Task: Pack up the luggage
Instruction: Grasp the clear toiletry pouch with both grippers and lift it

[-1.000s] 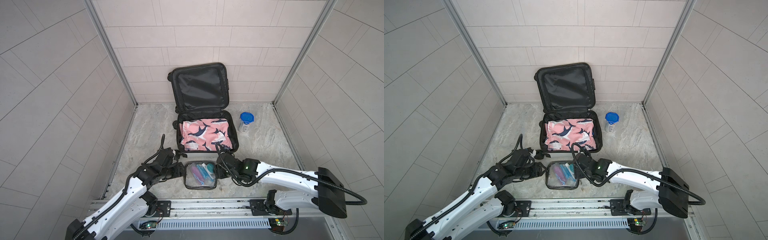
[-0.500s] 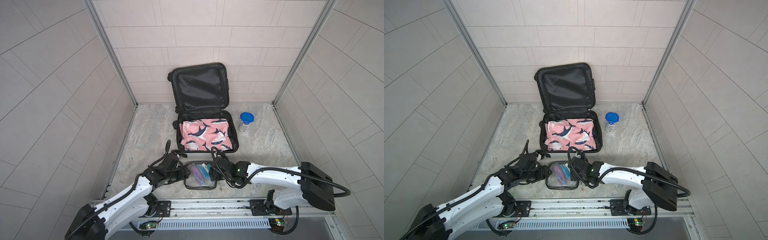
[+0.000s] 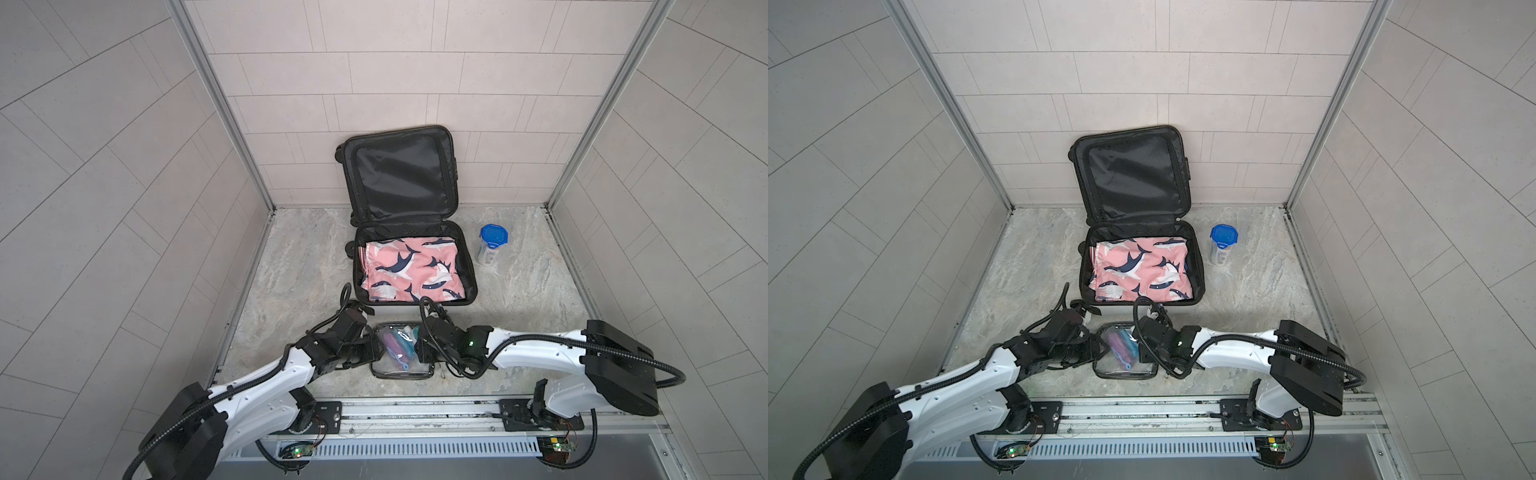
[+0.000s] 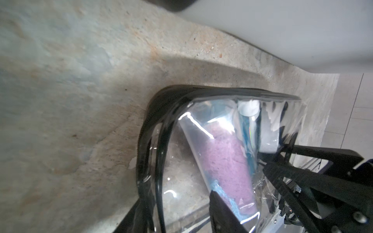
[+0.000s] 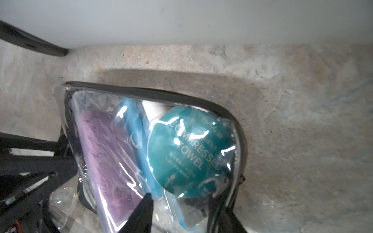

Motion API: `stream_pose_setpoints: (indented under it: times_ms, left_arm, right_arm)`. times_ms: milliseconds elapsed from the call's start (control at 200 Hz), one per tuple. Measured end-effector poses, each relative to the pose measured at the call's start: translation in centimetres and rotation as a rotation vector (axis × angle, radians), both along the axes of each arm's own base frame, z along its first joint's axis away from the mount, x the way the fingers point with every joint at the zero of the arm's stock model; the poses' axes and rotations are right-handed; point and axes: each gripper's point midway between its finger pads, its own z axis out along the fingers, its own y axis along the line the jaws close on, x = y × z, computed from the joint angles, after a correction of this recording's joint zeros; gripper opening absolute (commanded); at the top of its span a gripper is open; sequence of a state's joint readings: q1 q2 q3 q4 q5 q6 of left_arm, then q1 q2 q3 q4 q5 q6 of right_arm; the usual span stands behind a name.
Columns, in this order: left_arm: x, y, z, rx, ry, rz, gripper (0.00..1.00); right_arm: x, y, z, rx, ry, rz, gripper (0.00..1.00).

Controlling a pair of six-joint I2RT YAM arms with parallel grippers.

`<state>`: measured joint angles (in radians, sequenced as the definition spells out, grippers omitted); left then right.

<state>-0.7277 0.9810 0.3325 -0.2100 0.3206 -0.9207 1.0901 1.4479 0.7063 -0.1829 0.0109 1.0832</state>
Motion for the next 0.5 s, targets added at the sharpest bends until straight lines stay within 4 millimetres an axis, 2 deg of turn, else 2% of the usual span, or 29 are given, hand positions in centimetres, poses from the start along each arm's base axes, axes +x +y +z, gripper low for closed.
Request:
stream_pose_setpoints:
  times_ms: [295, 495]
  left_arm:
    - [-0.2, -0.4, 0.9, -0.023, -0.025, 0.005, 0.16]
    - [-0.6, -1.0, 2.4, -0.04, -0.041, -0.016, 0.02]
  right_arm:
    - [-0.7, -0.6, 0.0, -0.032, -0.002, -0.002, 0.17]
    - [-1.7, -1.2, 1.5, -0.025, -0.004, 0.013, 0.05]
